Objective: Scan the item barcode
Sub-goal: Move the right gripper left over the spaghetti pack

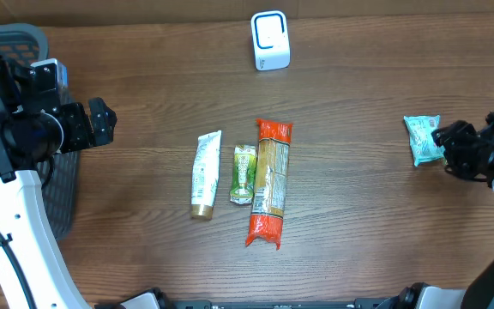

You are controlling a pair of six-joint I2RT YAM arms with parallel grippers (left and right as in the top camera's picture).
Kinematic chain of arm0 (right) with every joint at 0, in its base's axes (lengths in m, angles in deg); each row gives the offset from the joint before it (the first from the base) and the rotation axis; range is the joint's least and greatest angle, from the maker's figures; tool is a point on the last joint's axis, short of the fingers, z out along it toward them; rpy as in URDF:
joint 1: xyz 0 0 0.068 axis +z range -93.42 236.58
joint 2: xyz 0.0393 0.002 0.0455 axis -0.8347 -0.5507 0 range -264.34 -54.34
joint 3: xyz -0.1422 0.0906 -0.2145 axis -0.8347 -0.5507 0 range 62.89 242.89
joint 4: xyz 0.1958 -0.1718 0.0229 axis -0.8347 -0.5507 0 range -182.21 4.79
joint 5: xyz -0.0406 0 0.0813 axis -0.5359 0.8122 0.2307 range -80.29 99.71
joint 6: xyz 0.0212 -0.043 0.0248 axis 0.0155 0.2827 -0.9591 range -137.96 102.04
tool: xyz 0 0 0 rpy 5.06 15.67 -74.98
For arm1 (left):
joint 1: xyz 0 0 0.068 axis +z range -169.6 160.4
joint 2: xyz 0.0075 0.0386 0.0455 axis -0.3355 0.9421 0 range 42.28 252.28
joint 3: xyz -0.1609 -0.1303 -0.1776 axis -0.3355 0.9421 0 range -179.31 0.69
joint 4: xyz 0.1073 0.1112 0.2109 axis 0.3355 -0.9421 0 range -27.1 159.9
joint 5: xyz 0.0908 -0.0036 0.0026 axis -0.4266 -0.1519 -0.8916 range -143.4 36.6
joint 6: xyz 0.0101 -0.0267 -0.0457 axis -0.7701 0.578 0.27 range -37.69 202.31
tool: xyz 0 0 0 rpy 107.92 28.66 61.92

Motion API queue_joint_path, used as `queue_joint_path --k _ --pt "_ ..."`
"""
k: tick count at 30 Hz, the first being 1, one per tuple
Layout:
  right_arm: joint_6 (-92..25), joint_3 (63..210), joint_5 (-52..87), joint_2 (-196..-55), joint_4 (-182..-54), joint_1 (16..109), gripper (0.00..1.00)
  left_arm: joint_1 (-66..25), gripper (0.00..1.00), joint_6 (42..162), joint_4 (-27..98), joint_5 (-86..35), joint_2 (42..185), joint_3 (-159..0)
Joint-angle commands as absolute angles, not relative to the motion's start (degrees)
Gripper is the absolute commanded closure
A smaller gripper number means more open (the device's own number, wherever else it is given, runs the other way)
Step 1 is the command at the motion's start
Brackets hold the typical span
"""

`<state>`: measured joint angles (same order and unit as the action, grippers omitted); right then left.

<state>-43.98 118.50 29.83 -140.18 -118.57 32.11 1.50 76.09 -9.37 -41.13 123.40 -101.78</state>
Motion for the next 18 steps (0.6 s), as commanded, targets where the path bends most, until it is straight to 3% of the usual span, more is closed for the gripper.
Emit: queue_joint_path --k 1,10,15,18 --pt "-38.6 122.3 33.5 -135.3 -120.6 36.1 0.39 1.7 0.0 75.2 -9.4 -40.3 123.6 -102.6" --pt "-34.1 122.6 35.1 -134.8 -122.8 53.4 0.39 1.7 0.0 75.2 -9.4 -40.3 123.6 -102.6" --pt "-34.1 123.9 31.8 -134.9 -121.9 63.3 0.52 1.7 0.0 75.2 -9.4 -40.3 123.6 -102.6" --pt "-33.2 126.7 30.9 -136.1 -122.6 67.1 0.52 1.7 0.0 75.2 -9.4 -40.3 123.6 -102.6"
